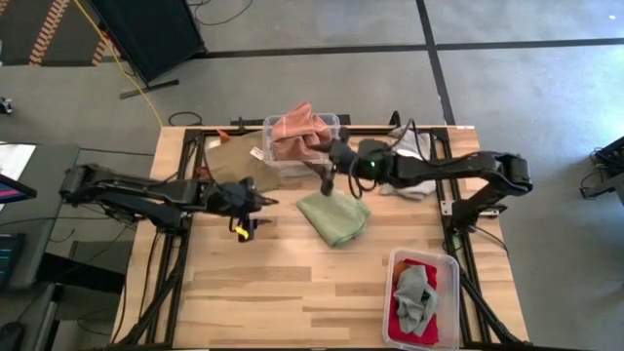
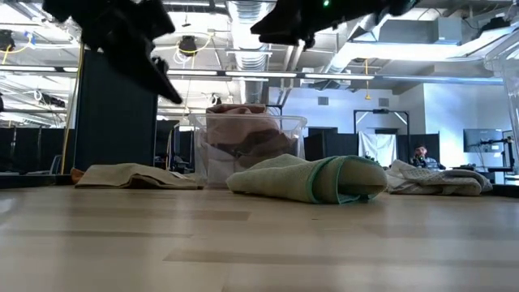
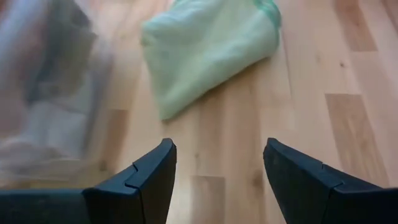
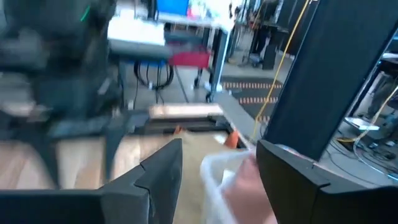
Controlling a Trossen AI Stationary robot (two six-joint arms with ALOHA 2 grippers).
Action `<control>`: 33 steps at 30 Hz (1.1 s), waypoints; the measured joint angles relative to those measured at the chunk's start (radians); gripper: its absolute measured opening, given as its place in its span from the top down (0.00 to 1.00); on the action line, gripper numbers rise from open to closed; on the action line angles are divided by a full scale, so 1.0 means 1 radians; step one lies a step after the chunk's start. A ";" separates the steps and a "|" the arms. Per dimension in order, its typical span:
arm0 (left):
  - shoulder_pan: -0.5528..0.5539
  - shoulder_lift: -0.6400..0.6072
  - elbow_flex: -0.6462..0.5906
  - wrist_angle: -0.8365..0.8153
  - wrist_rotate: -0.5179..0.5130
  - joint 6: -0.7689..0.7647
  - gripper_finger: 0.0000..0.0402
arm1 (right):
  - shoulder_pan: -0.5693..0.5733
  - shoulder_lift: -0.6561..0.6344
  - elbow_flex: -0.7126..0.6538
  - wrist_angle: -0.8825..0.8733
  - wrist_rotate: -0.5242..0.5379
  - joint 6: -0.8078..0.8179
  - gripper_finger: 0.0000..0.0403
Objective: Sort towels by color in basket
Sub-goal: Put the light brown towel into the top transparent bin
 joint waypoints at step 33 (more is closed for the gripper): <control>-0.132 0.012 -0.296 0.390 -0.042 -0.076 0.43 | -0.372 0.554 0.486 -0.277 -0.310 0.323 0.42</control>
